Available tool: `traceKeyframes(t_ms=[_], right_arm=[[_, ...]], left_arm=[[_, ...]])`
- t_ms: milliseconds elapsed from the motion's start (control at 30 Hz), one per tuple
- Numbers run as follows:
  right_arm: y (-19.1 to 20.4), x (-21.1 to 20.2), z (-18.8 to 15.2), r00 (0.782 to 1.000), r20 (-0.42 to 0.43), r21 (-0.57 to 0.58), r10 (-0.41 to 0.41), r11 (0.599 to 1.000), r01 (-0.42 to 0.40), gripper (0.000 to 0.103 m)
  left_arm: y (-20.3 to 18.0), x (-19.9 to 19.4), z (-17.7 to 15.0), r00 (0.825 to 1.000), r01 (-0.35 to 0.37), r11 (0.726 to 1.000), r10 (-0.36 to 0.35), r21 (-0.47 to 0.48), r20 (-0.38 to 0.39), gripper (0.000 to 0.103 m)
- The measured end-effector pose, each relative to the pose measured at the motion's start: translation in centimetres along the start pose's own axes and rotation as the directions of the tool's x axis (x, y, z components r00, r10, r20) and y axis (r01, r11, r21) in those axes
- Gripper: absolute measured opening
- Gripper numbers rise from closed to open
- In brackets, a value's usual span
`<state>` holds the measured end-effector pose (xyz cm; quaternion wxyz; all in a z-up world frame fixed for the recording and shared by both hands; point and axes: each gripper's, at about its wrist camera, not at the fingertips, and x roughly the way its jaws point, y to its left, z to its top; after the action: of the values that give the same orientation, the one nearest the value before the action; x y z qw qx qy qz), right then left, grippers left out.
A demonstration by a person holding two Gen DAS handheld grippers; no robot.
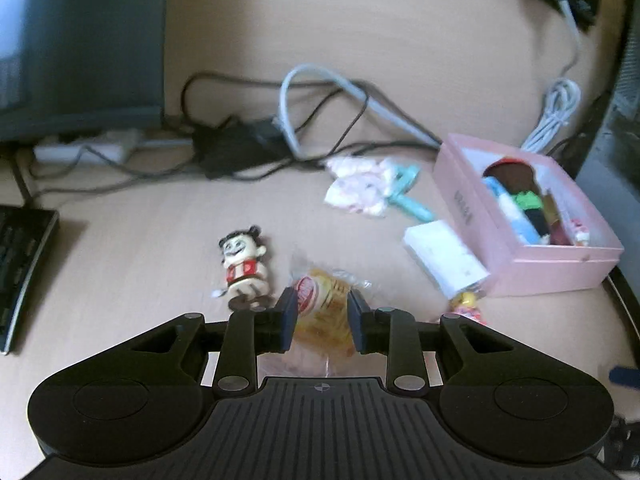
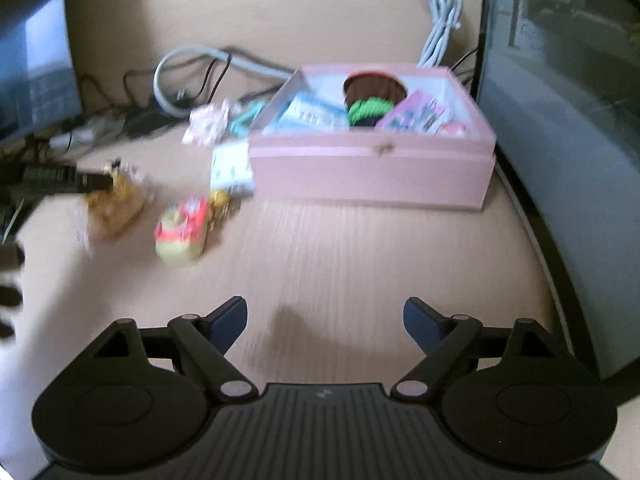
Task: Organize objects
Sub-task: 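Grasp the wrapped bread bun with the left gripper and lift it, then lower the bread bun onto the desk and open the left gripper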
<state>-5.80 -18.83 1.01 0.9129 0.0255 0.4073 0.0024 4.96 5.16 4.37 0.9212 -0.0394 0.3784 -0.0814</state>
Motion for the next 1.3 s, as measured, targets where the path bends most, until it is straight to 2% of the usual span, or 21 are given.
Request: traceKeyframes(t_ms=[100,133,167,267,533,700,800,867,900,933,967,1067,1133,1200,1267,1300], right_arm=[[0.2,0.7,-0.8,0.999,-0.029,-0.012,0.02,1.0,-0.02,0.087],[0.3,0.9,-1.0,0.999,-0.037,-0.015,0.027,1.0,-0.027,0.089],[0.3,1.0,-1.0,0.999,-0.044,-0.018,0.033,0.999,-0.034,0.095],[0.8,1.2,-1.3,0.998,-0.042,-0.041,0.052,0.998,-0.054,0.1],[2.3,1.4,-1.1,0.996,-0.027,-0.114,0.083,0.99,-0.085,0.1],[5.1,2.4,1.2,0.987,0.032,-0.168,0.159,0.974,-0.151,0.1],[7.4,4.0,2.9,0.98,0.044,-0.188,0.196,0.965,-0.184,0.089],[8.6,5.2,3.6,0.976,0.028,-0.209,0.214,0.956,-0.203,0.068],[9.1,5.7,3.7,0.977,0.015,-0.225,0.211,0.953,-0.202,0.048],[9.4,6.1,3.7,0.979,-0.005,-0.238,0.203,0.951,-0.198,0.041],[9.4,5.8,3.6,0.981,0.007,-0.246,0.193,0.951,-0.185,0.041],[7.9,4.5,2.8,0.977,-0.012,-0.226,0.214,0.951,-0.211,0.041],[6.3,3.5,1.8,0.981,-0.009,-0.222,0.195,0.956,-0.192,0.041],[4.7,2.8,0.9,0.985,-0.007,-0.194,0.17,0.967,-0.168,0.051],[3.1,2.3,0.5,0.99,0.004,-0.156,0.141,0.978,-0.139,0.077],[2.4,2.1,0.4,0.993,0.02,-0.14,0.12,0.983,-0.116,0.082]], left_arm=[[-0.8,1.1,0.6,0.999,0.034,0.996,-0.034,0.088,-0.004,0.034],[-1.2,1.3,0.7,0.999,0.036,0.992,-0.036,0.124,-0.005,0.039],[-1.7,1.6,0.7,0.999,0.035,0.987,-0.035,0.159,-0.002,0.042],[-2.3,2.4,0.9,1.0,-0.003,0.977,-0.001,0.212,0.018,0.045],[-2.0,5.4,3.6,0.999,-0.042,0.986,0.038,0.164,0.03,0.046],[-1.0,6.8,5.2,0.999,-0.04,0.996,0.039,0.079,0.022,0.046],[-0.9,6.1,4.6,1.0,-0.026,0.995,0.025,0.098,0.004,0.045],[-0.7,5.0,3.6,1.0,-0.007,0.994,0.008,0.112,-0.008,0.045],[-0.5,4.2,3.0,1.0,0.003,0.994,-0.001,0.105,-0.015,0.045],[-0.4,3.3,2.4,1.0,0.017,0.996,-0.014,0.092,-0.025,0.045],[-0.2,2.3,1.6,0.999,0.039,0.997,-0.036,0.073,-0.038,0.045],[-0.4,-0.5,-1.0,0.993,0.105,0.992,-0.1,0.069,-0.064,0.045],[-1.2,-2.0,-2.8,0.992,0.118,0.985,-0.11,0.13,-0.063,0.045],[-2.1,-2.9,-3.6,0.994,0.098,0.979,-0.087,0.179,-0.07,0.045],[-2.0,-4.0,-3.5,0.997,0.068,0.986,-0.061,0.153,-0.051,0.045],[-1.7,-4.8,-3.5,0.999,0.039,0.99,-0.038,0.137,-0.012,0.045]])
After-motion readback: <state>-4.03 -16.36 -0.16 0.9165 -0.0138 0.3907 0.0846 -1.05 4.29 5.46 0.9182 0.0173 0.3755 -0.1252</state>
